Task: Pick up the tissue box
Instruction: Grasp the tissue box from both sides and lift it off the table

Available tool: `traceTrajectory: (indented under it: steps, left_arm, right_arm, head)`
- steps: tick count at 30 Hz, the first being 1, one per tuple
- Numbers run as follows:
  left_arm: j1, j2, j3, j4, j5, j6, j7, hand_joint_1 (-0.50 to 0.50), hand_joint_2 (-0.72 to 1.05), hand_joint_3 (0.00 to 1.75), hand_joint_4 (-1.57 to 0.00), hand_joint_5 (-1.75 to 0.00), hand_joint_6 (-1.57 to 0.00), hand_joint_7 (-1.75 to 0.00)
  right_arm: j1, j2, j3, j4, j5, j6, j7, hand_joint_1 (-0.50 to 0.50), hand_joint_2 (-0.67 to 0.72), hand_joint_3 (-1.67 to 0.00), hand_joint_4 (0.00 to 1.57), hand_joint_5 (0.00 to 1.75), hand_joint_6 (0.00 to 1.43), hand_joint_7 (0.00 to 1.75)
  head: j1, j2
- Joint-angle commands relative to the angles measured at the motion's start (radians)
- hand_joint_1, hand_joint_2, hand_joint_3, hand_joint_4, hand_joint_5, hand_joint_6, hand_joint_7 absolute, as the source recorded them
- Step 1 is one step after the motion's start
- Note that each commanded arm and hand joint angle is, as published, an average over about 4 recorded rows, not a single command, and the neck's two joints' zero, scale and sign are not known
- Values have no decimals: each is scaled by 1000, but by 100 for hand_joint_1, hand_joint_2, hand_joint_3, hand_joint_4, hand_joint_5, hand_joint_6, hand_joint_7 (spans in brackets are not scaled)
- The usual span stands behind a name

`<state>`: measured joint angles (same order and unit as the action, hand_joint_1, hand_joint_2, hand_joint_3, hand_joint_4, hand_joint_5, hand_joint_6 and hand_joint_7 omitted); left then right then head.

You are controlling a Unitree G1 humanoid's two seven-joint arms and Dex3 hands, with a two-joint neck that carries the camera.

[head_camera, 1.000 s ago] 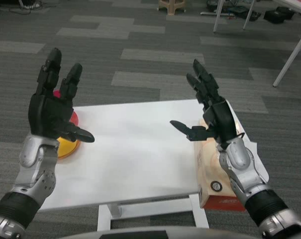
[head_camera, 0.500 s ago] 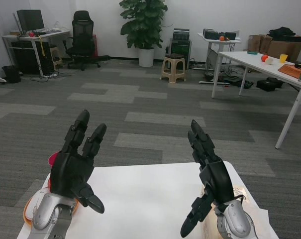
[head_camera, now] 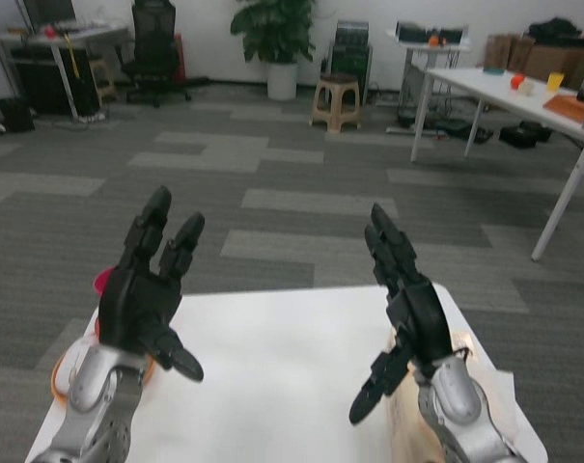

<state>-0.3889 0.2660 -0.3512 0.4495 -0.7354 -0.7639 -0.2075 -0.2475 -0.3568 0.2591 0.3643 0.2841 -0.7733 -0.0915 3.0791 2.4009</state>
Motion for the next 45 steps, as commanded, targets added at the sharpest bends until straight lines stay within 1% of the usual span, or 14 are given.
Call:
traceTrajectory:
  steps: [1,5,8,14,19,25,29,33,36,37,38,40,42,45]
  left_arm:
    - [-2,13,-8,15,-11,-11,5,50,-37,0,0,-41,0,-7]
    - [-3,21,-25,33,-19,-11,3,50,-37,0,0,-41,0,-7]
    - [-3,24,-37,49,-22,-11,3,50,-37,0,0,-41,0,-7]
    - [-6,33,-57,92,-39,-11,3,50,-37,0,0,-41,0,-7]
    - [-7,35,-56,99,-46,-11,3,50,-37,0,0,-41,0,-7]
    - [-7,39,-52,104,-55,-11,3,50,-37,0,0,-41,0,-7]
    - [-3,45,-46,106,-66,-12,3,50,-37,0,0,-41,0,-7]
    - [2,51,-41,106,-72,-13,3,50,-37,0,0,-41,0,-7]
    - [4,55,-41,106,-76,-14,3,50,-37,0,0,-41,0,-7]
    - [4,57,-41,107,-78,-14,3,50,-37,0,0,-41,0,-7]
    - [4,58,-43,108,-81,-14,3,50,-37,0,0,-41,0,-7]
    - [4,61,-46,110,-85,-14,3,50,-37,0,0,-41,0,-7]
    - [5,65,-48,112,-88,-15,3,50,-37,0,0,-41,0,-7]
    - [5,73,-52,113,-93,-16,3,50,-37,0,0,-41,0,-7]
  right_arm:
    - [-2,-18,-23,2,12,-8,-7,-38,72,0,0,0,0,0]
    - [3,-26,-52,8,13,-6,-7,-38,72,0,0,0,0,0]
    - [8,-28,-85,13,13,-5,-6,-38,72,0,0,0,0,0]
    - [41,-57,-176,-7,21,33,50,-35,72,0,0,0,0,2]
    - [68,-65,-250,-30,31,43,57,-33,72,0,0,0,0,0]
    - [84,-66,-310,-47,40,49,84,-33,72,0,0,0,0,2]
    - [108,-68,-370,-67,45,61,105,-33,72,0,0,0,0,0]
    - [136,-69,-406,-77,47,63,108,-29,72,0,0,0,0,7]
    - [153,-67,-435,-74,48,64,111,-29,72,0,0,0,0,7]
    - [159,-64,-449,-71,49,65,114,-29,72,0,0,0,0,7]
    - [164,-59,-460,-66,49,65,117,-29,72,0,0,0,0,7]
    - [172,-50,-484,-54,49,65,129,-28,72,0,0,0,0,7]
    - [180,-40,-511,-40,49,65,147,-26,72,0,0,0,0,7]
    - [188,-26,-547,-28,49,68,171,-25,72,0,0,0,0,7]
  head:
    - [-9,-97]
    - [-36,-205]
    - [-32,-257]
    - [29,-269]
    - [54,-241]
    - [49,-245]
    - [8,-250]
    - [3,-251]
    - [-135,-251]
    - [-216,-247]
    - [-228,-243]
    - [-334,-224]
    - [-394,-208]
    - [-417,-204]
